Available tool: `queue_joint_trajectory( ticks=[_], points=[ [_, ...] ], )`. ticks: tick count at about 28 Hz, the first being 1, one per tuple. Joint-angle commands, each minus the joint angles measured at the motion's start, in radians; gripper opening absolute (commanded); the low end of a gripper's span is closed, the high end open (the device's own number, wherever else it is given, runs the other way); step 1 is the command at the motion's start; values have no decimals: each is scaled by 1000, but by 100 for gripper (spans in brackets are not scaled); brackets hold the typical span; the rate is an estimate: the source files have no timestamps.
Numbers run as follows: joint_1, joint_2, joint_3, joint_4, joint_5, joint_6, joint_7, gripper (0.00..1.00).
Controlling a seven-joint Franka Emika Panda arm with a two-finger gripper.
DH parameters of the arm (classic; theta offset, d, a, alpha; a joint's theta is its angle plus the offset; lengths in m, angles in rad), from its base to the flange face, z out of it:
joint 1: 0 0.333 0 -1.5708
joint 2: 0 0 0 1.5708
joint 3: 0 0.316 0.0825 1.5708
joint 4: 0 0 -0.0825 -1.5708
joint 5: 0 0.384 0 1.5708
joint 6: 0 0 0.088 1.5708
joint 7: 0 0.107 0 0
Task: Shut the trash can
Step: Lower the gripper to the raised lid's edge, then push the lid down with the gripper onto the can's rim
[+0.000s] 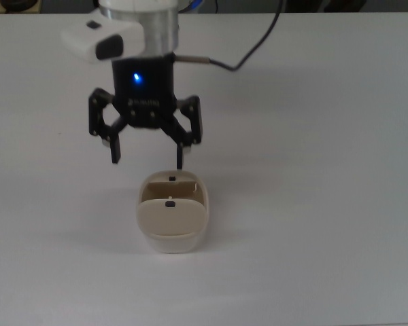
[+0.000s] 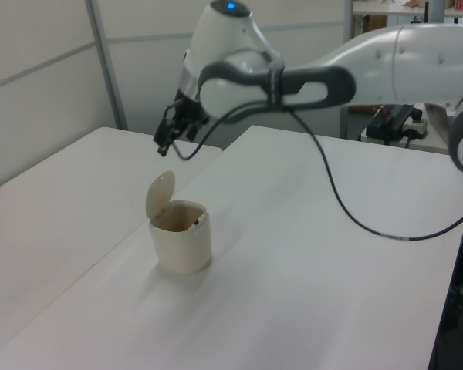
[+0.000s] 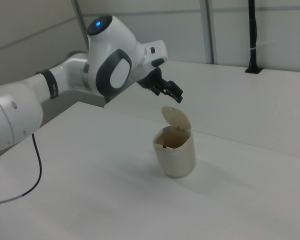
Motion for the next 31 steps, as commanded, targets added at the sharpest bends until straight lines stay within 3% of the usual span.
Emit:
queue_joint_trajectory(
  ticks=[1, 3, 6, 7, 8, 9, 13, 14, 20, 31],
  points=[
    [17, 47, -6, -1, -75, 96, 101, 100],
    [19, 56, -4, -1, -89, 103, 104, 99],
    [19, 63, -4, 4, -92, 115, 104, 87],
    [19, 64, -4, 4, -92, 121, 104, 81],
    [20, 69, -4, 4, -93, 129, 104, 62],
    [20, 70, -4, 4, -93, 130, 104, 54],
    [20, 76, -4, 4, -93, 162, 104, 32],
    [20, 87, -4, 4, -93, 173, 104, 23],
    [20, 95, -4, 4, -106, 179, 104, 0],
    [20, 106, -4, -4, -118, 164, 69, 0]
  ],
)
